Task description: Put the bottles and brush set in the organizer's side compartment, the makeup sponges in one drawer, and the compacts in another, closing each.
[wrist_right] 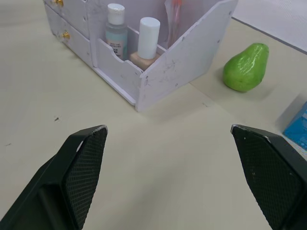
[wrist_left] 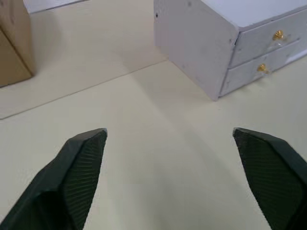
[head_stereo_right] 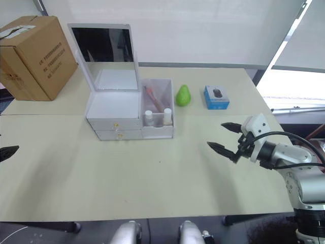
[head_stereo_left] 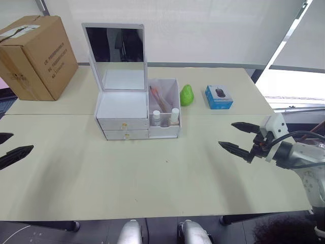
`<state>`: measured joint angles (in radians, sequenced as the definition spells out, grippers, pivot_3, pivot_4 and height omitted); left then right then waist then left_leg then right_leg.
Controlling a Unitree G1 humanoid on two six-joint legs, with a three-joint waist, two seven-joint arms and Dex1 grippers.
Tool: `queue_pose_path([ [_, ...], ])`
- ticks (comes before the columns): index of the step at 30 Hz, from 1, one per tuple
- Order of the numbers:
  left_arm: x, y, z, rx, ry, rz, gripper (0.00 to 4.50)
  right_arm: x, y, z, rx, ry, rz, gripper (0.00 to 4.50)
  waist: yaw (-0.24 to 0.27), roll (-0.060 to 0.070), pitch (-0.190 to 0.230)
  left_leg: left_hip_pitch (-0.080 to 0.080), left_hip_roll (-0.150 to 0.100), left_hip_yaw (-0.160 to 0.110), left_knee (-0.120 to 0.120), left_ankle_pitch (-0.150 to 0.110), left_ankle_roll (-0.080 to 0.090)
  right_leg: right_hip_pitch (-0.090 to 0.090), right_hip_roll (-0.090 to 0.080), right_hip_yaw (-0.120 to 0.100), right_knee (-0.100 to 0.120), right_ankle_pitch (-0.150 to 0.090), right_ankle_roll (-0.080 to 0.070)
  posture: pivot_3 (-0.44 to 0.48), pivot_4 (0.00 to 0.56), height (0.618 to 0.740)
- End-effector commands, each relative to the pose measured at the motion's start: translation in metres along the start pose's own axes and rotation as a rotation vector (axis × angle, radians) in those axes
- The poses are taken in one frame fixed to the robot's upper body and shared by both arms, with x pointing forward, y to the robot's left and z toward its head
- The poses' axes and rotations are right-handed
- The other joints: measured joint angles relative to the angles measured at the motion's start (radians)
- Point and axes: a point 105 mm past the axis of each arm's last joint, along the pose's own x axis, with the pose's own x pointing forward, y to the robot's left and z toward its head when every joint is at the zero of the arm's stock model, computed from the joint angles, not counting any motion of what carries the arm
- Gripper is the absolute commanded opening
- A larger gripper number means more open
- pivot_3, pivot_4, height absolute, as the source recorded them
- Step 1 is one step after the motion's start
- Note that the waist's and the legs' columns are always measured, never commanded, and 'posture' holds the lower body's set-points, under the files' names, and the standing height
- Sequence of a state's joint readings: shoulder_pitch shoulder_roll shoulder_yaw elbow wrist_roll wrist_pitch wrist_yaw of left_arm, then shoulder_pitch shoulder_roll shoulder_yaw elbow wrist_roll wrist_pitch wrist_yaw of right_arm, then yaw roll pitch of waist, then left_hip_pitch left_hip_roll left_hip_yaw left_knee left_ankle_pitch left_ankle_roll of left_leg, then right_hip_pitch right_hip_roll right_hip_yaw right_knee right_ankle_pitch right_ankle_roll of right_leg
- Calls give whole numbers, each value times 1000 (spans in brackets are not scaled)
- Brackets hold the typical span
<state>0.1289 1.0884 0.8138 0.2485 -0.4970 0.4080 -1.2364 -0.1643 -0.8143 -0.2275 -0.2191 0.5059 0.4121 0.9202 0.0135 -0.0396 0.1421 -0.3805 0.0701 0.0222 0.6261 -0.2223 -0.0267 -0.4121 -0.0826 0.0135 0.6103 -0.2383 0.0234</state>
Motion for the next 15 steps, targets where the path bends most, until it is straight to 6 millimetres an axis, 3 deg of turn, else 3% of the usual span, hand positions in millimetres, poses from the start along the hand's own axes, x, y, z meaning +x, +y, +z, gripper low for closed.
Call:
queue_pose_path([
  [1, -4, 4, 5, 40, -4, 31, 4428, -8, -7, 9, -45, -17, -26, 4500, 0, -1, 0, 0, 0, 0, 0, 0, 0, -1, 0, 0, 0, 0, 0, 0, 150, 722],
  [15, 2, 2, 6, 47, -11, 38, 4428, -3, -6, 7, -36, -5, -19, 4500, -1, -1, -1, -2, 1, 2, 0, 0, 0, -2, 0, 0, 1, 0, 0, 0, 150, 722],
])
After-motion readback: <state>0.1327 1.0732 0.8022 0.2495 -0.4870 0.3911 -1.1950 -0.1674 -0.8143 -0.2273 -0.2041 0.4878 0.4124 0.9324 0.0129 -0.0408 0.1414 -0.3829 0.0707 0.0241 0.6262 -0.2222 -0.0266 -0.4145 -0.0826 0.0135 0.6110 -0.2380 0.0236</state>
